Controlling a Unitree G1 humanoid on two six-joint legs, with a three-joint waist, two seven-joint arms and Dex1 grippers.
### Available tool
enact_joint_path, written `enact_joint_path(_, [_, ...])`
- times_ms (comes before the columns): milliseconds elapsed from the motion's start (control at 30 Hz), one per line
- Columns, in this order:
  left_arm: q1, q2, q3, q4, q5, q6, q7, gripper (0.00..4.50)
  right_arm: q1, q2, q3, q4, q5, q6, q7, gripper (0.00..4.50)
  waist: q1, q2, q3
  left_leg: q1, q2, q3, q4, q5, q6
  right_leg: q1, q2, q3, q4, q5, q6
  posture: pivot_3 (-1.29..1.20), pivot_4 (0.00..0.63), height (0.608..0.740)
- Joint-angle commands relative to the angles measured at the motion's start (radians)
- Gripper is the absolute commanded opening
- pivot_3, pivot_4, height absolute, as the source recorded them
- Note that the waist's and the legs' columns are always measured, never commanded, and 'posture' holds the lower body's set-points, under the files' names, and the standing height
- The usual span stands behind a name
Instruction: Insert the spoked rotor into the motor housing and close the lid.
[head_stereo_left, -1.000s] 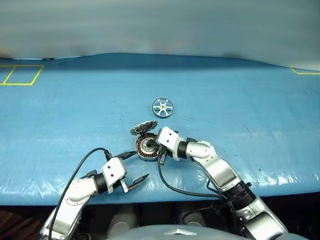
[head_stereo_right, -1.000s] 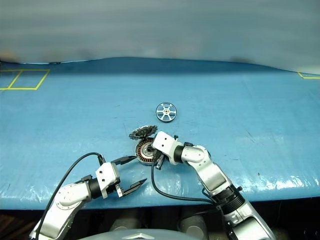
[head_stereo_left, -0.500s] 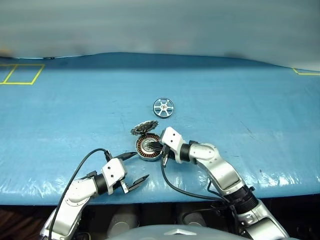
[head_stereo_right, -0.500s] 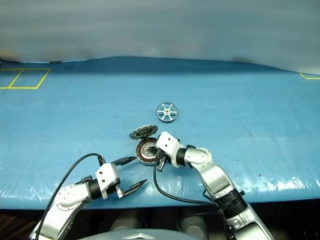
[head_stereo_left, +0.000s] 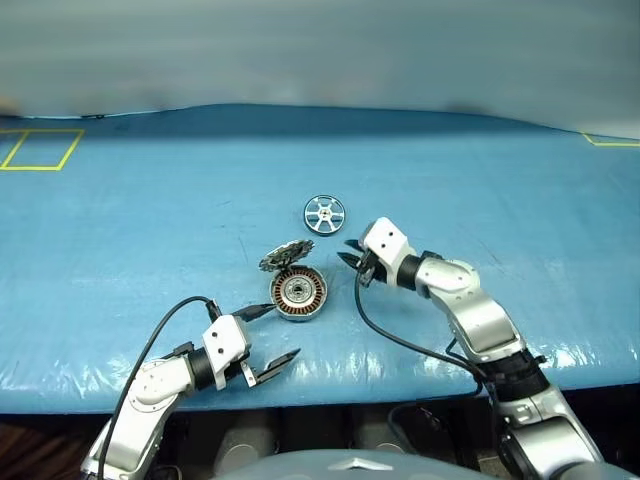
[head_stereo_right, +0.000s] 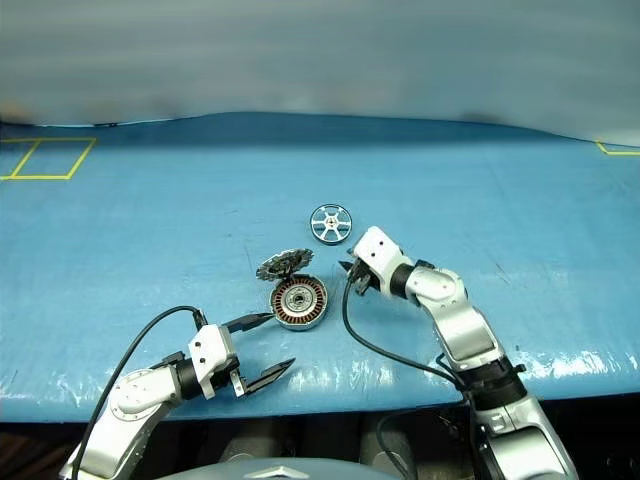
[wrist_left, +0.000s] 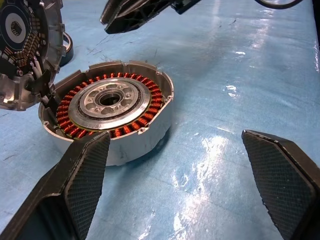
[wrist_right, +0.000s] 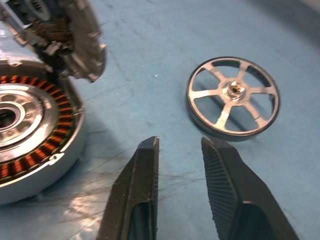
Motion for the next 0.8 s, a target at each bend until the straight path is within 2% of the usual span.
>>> enact_joint_path(33, [0.012, 0.004, 0.02, -0.046, -0.014, -0.007, 0.002, 4.5, -0.126, 0.056, -0.004, 0.137, -0.017, -0.1, -0.015, 1.56, -0.007, 0.0, 0.0, 0.0, 0.0, 0.0, 0.0, 0.0, 0.0, 0.0, 0.0, 0.0, 0.0, 0.0, 0.0, 0.0, 0.15, 0.74])
enact_joint_path(267, [0.014, 0.001, 0.031, -0.05, -0.003, -0.011, 0.015, 4.5, -0.312, 0.149, -0.003, 0.508, -0.063, -0.256, -0.051, 1.56, -0.003, 0.0, 0.0, 0.0, -0.001, 0.001, 0.0, 0.0, -0.001, 0.0, 0.002, -0.002, 0.001, 0.0, 0.0, 0.0, 0.15, 0.74])
enact_joint_path(433, [0.013, 0.003, 0.032, -0.05, -0.001, -0.013, 0.019, 4.5, -0.394, 0.172, 0.006, 0.717, -0.111, -0.35, -0.079, 1.56, -0.007, 0.001, 0.001, 0.0, -0.001, 0.002, 0.0, 0.001, -0.001, 0.0, 0.002, -0.001, 0.001, 0.001, 0.001, 0.0, 0.15, 0.74])
enact_joint_path(800, [0.028, -0.003, 0.022, -0.055, 0.019, -0.014, 0.044, 4.5, -0.481, 0.2, -0.008, 0.99, -0.143, -0.464, -0.078, 1.56, -0.021, 0.001, 0.001, 0.002, 0.0, 0.003, -0.001, 0.001, -0.002, 0.003, 0.006, 0.001, 0.004, 0.001, 0.001, 0.0, 0.15, 0.74])
